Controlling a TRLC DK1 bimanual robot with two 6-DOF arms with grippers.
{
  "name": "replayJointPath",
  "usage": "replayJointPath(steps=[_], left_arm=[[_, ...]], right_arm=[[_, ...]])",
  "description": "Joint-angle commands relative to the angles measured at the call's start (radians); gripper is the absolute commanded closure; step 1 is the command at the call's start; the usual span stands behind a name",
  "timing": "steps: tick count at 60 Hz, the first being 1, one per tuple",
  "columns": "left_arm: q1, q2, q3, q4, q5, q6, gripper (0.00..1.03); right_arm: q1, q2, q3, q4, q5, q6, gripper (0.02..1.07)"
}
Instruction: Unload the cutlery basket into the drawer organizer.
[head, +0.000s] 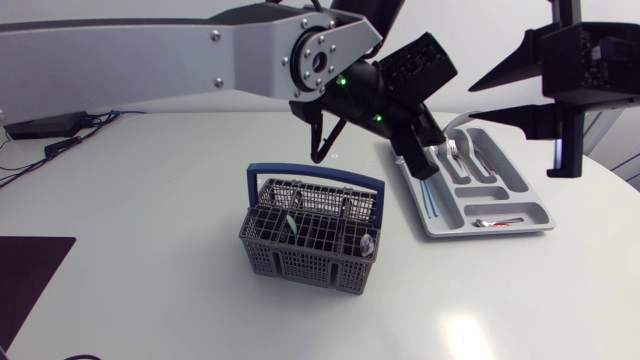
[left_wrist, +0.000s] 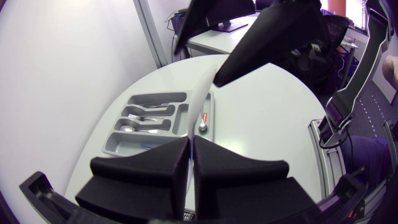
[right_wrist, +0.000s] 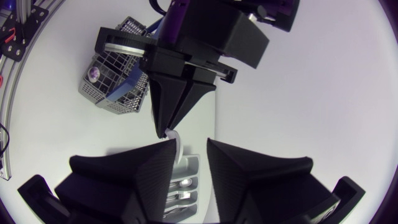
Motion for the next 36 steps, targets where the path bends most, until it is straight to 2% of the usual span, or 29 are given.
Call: replayJointPath(steps=[1, 3, 6, 21, 36], left_arm=[[0.013, 0.021, 0.019, 0.002, -0.004, -0.026, 1.00], [0.015, 0.020, 0.015, 0.004, -0.004, -0.026, 1.00], [0.019, 0.020, 0.013, 0.004, -0.004, -0.030, 1.00], [0.064, 0.020, 0.012, 0.076, -0.003, -0.172, 1.00], [0.130, 0.013, 0.004, 0.217, 0.025, -0.448, 1.00]], right_arm=[[-0.019, -0.016, -0.002, 0.028, -0.007, 0.045, 0.24], [-0.025, -0.019, -0.006, 0.046, -0.009, 0.058, 0.16], [-0.036, -0.019, -0.003, 0.067, -0.014, 0.093, 0.10], [-0.114, -0.014, -0.066, 0.293, -0.021, 0.415, 0.08], [-0.158, 0.037, -0.126, 0.322, -0.032, 0.778, 0.11]])
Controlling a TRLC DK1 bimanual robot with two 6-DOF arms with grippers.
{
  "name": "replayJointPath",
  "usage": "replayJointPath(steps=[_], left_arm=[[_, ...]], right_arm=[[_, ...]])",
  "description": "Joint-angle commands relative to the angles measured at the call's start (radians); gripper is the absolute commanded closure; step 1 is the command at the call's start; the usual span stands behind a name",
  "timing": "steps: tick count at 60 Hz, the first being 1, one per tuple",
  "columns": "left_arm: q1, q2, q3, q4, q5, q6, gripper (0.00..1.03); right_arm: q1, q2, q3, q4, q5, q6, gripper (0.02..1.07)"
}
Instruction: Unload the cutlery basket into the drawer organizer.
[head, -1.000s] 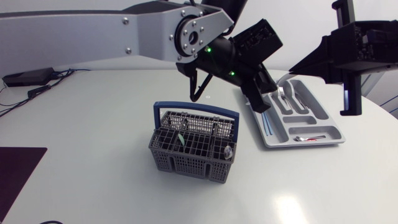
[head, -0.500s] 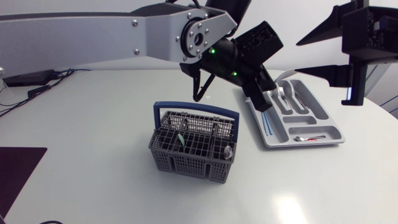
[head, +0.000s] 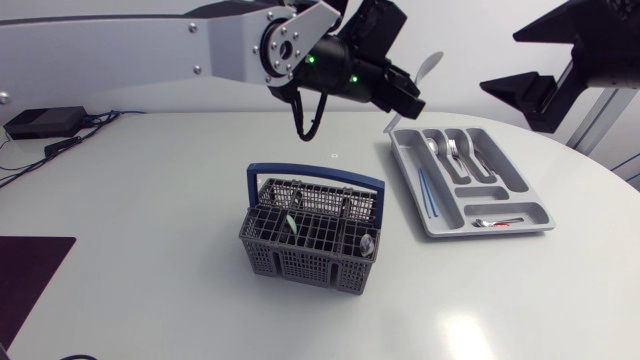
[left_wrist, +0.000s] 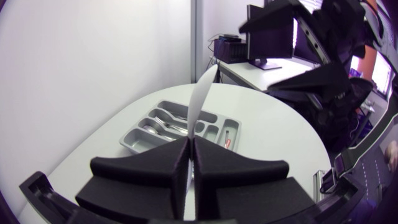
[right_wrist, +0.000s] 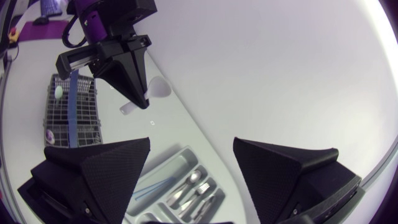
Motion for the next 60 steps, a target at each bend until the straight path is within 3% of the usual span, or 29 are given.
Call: replayJointPath(steps=[1, 19, 30, 46, 60], left_arm=[[0.018, 0.011, 0.004, 0.039, 0.026, -0.138, 1.00], [0.044, 0.002, -0.039, 0.177, 0.096, -0.472, 1.00], [0.042, 0.018, -0.035, 0.183, 0.101, -0.553, 1.00], [0.042, 0.038, -0.031, 0.188, 0.111, -0.610, 1.00], [0.036, 0.049, -0.018, 0.186, 0.111, -0.636, 1.00]], right_arm=[[-0.012, 0.031, -0.059, 0.023, -0.011, 0.165, 0.12], [0.022, 0.091, -0.116, 0.066, -0.145, 0.556, 0.13], [0.041, 0.113, -0.094, 0.124, -0.225, 0.722, 0.21], [0.094, 0.145, -0.094, 0.203, -0.206, 0.820, 0.26], [0.123, 0.171, -0.094, 0.259, -0.105, 0.860, 0.31]])
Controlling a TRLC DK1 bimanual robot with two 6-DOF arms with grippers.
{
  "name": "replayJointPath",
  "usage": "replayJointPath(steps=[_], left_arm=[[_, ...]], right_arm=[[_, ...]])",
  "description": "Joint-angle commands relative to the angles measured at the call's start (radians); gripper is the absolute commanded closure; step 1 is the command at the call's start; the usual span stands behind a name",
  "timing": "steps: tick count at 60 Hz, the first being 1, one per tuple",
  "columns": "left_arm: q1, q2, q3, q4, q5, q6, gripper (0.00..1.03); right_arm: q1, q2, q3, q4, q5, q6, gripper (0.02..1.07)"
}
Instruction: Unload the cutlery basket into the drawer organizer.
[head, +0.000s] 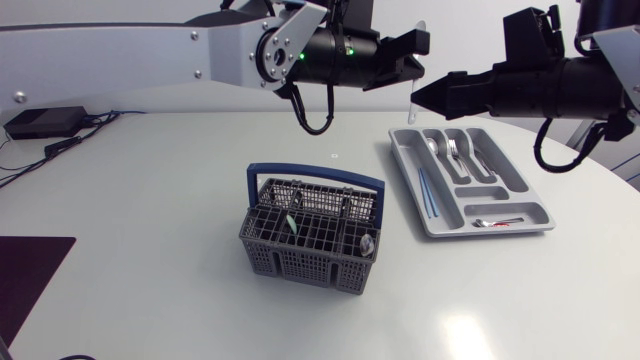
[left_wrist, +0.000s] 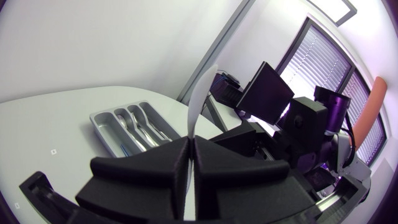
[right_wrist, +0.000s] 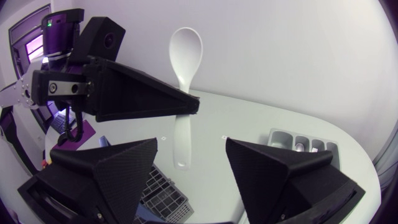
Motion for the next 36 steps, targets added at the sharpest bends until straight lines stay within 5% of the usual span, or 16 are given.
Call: replayJointPath(steps=[1, 10, 36], left_arm=[[-0.002, 0.031, -0.005, 0.010, 0.010, -0.037, 1.00], [-0.006, 0.035, 0.000, 0.007, 0.010, -0.045, 1.00], [-0.005, 0.040, 0.005, 0.007, 0.016, -0.053, 1.00]], right_arm=[[0.011, 0.017, 0.006, 0.031, 0.026, 0.041, 0.33], [0.011, 0.034, 0.009, 0.052, 0.034, 0.054, 0.37], [0.068, 0.057, 0.017, 0.071, 0.064, 0.071, 0.71]])
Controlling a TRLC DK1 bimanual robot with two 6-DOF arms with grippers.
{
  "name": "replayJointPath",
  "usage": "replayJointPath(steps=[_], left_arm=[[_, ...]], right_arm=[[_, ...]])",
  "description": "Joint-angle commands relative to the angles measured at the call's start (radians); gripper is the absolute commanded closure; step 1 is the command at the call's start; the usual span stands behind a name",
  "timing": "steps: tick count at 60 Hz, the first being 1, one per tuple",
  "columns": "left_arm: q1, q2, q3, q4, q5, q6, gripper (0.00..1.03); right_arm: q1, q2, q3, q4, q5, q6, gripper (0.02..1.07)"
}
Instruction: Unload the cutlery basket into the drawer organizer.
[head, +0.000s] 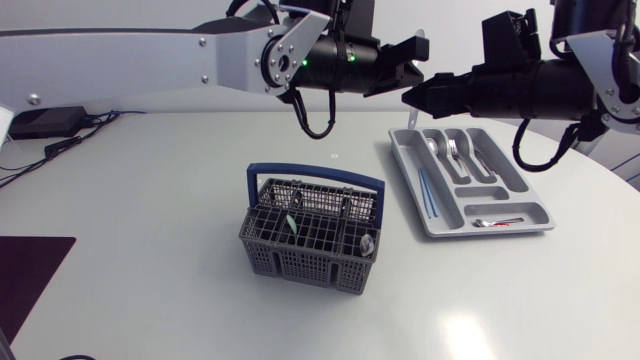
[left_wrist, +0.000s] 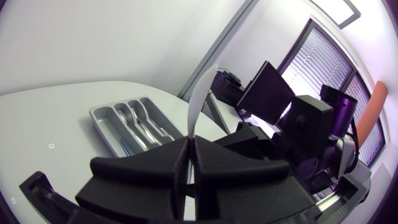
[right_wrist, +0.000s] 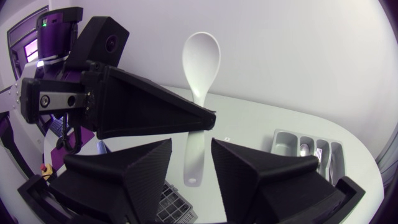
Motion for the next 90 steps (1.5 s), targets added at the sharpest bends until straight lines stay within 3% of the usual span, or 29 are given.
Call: replayJointPath(steps=[1, 7, 41, 46, 59, 64, 75, 81, 90], left_arm=[[-0.004, 0.023, 0.005, 0.008, 0.012, -0.034, 1.00], [-0.003, 0.023, 0.003, 0.008, 0.012, -0.034, 1.00], [0.000, 0.017, -0.005, 0.029, 0.012, -0.044, 0.98], [-0.001, 0.014, -0.008, 0.035, 0.012, -0.045, 0.89], [0.015, -0.021, 0.001, 0.052, 0.012, -0.047, 0.38], [0.038, -0.041, 0.014, 0.052, 0.009, -0.045, 0.25], [0.097, -0.129, 0.024, -0.002, -0.025, 0.024, 0.16], [0.100, -0.196, 0.024, -0.106, -0.091, 0.182, 0.12], [0.071, -0.279, -0.005, -0.292, -0.118, 0.409, 0.12]], right_arm=[[0.011, 0.017, 0.015, 0.018, 0.016, 0.029, 0.73], [0.013, 0.015, 0.009, 0.026, 0.019, 0.029, 0.82], [0.023, -0.004, -0.039, 0.069, 0.024, 0.001, 0.93], [0.030, -0.004, -0.045, 0.069, 0.024, -0.005, 0.93], [0.033, -0.017, -0.066, 0.047, 0.013, -0.042, 0.93], [0.030, -0.027, -0.077, 0.023, 0.007, -0.088, 0.93], [-0.061, -0.043, -0.072, -0.105, -0.068, -0.289, 0.93], [-0.145, -0.031, -0.066, -0.189, -0.131, -0.452, 0.93], [-0.294, 0.000, -0.035, -0.342, -0.217, -0.749, 0.93]])
